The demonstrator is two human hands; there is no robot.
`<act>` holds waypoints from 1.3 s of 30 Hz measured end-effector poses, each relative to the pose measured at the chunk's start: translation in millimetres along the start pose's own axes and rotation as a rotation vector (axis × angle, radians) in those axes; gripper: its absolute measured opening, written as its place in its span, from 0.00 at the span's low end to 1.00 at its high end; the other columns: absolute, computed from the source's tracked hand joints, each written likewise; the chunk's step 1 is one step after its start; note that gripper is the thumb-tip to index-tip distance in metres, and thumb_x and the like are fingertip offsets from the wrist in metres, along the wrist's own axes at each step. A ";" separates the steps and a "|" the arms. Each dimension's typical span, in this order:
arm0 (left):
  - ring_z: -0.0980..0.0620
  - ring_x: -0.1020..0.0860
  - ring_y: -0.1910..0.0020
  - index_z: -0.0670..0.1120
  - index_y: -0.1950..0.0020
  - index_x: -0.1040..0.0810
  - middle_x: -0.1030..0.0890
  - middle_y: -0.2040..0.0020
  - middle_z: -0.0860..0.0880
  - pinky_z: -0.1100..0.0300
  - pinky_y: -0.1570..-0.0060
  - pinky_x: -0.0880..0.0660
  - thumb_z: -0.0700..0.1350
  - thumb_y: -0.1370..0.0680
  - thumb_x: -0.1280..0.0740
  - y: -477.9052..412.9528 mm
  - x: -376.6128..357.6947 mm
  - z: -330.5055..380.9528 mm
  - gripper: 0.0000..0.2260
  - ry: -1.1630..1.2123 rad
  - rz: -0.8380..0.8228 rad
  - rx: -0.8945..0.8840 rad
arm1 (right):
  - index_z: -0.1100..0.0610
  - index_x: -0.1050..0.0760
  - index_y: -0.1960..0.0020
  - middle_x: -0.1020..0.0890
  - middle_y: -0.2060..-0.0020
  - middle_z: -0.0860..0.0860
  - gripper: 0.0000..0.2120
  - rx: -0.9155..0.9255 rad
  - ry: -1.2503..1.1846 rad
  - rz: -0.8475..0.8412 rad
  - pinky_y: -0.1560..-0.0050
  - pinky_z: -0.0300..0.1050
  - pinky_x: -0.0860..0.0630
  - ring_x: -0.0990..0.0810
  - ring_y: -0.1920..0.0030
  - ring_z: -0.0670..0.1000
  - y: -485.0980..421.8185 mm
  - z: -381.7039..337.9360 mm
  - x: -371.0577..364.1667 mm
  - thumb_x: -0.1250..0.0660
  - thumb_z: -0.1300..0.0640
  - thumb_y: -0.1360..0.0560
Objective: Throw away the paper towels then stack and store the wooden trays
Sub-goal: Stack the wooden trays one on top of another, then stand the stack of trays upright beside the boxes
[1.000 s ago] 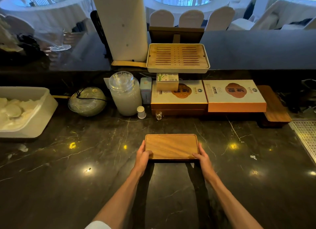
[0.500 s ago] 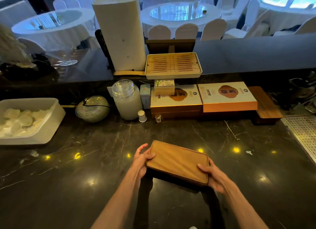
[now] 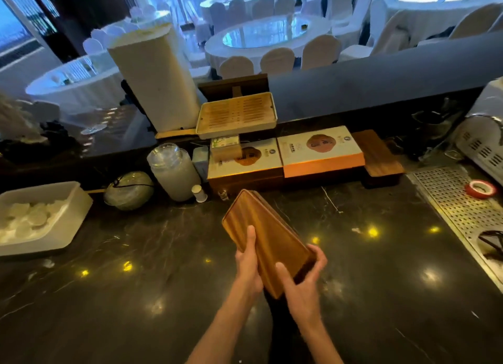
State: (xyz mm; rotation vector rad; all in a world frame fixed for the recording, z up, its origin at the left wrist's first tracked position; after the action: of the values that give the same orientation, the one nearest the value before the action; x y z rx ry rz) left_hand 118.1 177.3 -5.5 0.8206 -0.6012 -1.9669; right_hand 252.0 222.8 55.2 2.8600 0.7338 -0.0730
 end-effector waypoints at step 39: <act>0.58 0.25 0.47 0.58 0.29 0.40 0.27 0.40 0.55 0.61 0.57 0.25 0.65 0.29 0.33 129.1 -261.9 -141.8 0.33 -0.554 -0.285 -0.297 | 0.46 0.37 0.29 0.21 0.41 0.49 0.39 -0.281 0.124 -0.116 0.42 0.55 0.22 0.19 0.44 0.51 -6.5 -41.4 322.9 0.25 0.38 0.35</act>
State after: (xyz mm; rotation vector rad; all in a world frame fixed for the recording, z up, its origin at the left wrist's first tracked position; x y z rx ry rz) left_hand 394.1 330.6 69.7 0.1727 -0.5012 -2.4929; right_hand 531.9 388.9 64.4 2.5718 0.8588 0.1790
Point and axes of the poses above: each hand's wrist, its own y-axis away from the middle knuckle, its own x-axis out of the back of the hand, z = x × y, the point moved 10 cm from there along -y, towards the middle knuckle
